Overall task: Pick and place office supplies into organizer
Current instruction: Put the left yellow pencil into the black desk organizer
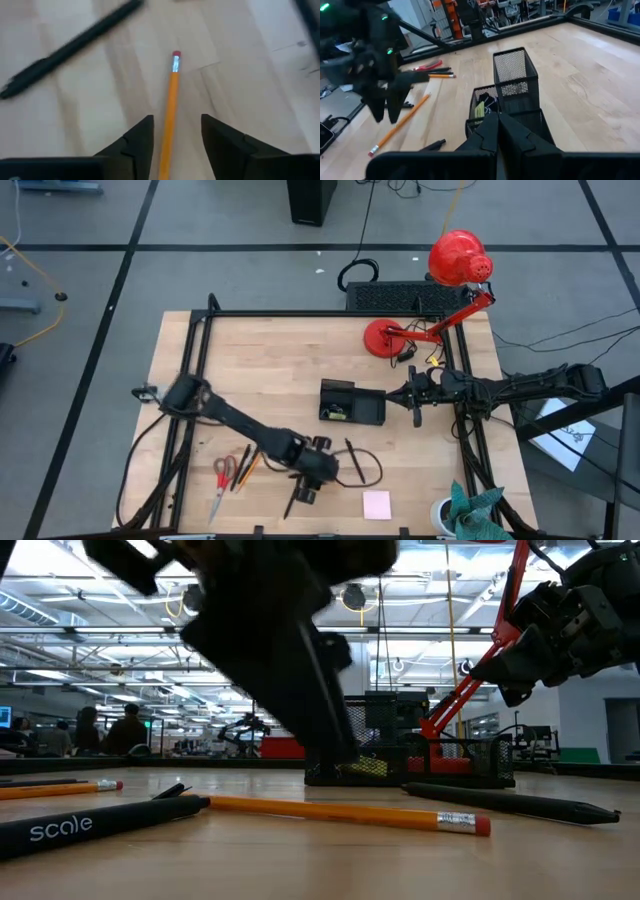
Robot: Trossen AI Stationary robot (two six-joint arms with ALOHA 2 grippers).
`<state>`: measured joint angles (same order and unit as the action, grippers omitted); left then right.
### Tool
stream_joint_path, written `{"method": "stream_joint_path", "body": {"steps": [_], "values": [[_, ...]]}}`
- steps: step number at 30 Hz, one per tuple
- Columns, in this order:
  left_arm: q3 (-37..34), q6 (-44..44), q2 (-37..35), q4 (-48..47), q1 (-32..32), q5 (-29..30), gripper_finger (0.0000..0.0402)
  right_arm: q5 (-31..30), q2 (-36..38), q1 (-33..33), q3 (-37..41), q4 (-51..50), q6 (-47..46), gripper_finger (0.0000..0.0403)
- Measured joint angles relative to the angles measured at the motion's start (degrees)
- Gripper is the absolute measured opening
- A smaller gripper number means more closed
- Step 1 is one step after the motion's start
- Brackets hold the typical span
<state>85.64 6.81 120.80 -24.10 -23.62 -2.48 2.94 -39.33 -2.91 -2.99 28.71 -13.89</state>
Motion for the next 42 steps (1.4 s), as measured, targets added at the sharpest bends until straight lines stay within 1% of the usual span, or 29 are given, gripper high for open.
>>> {"method": "stream_joint_path", "body": {"steps": [3, 5, 7, 9, 14, 18, 21, 26, 27, 33, 35, 38, 42], "values": [[10.2, -2.9, 6.3, -11.0, -0.6, 1.5, 0.0172, -0.1, 0.0, 0.0, 0.0, 0.2, 0.0, 0.0004], [15.6, -4.3, 9.6, -16.6, -0.7, 3.3, 0.0172, 0.0, 0.0, 0.0, 0.0, 0.2, 0.0, 0.0004], [19.2, -4.8, 12.1, -20.3, -0.5, 4.4, 0.0173, 0.0, 0.0, 0.0, 0.0, 0.1, 0.0, 0.0004], [21.3, -4.8, 13.8, -22.1, -0.2, 4.6, 0.0173, 0.0, 0.0, 0.0, 0.0, 0.0, -0.1, 0.0004], [22.5, -5.0, 17.6, -24.3, 0.1, 3.3, 0.0173, 0.1, 0.0, 0.0, 0.0, -0.5, -0.4, 0.0004], [22.7, -5.3, 18.7, -25.1, -0.2, 2.0, 0.0164, 0.1, 0.0, 0.0, 0.0, -0.5, -0.4, 0.0004], [22.7, -5.6, 18.7, -24.7, -0.2, 1.8, 0.0129, 0.1, 0.0, 0.0, 0.0, -0.3, -0.4, 0.0004], [23.4, -7.3, 18.9, -25.5, 0.0, 0.9, 0.003, 0.0, 0.0, 0.0, 0.0, -0.3, -0.3, 0.0004], [23.4, -7.6, 18.9, -25.5, 0.0, 0.5, 0.0018, -0.1, 0.0, 0.0, 0.0, -0.3, -0.3, 0.0004], [23.4, -8.2, 18.9, -25.3, 0.0, -0.1, 0.0011, 0.0, 0.0, 0.0, 0.0, -0.3, -0.4, 0.0004], [23.4, -8.2, 18.9, -24.9, 0.0, 0.5, 0.0007, 0.0, 0.0, 0.0, 0.0, -0.3, -0.4, 0.0004], [23.3, -8.7, 18.4, -23.9, 0.3, 1.4, 0.0012, 0.1, 0.0, 0.0, 0.0, -0.3, -0.4, 0.0004], [22.7, -10.8, 15.6, -22.6, 1.2, 2.2, 0.0006, 0.1, 0.0, 0.0, 0.0, -0.3, -0.4, 0.0004]]}}
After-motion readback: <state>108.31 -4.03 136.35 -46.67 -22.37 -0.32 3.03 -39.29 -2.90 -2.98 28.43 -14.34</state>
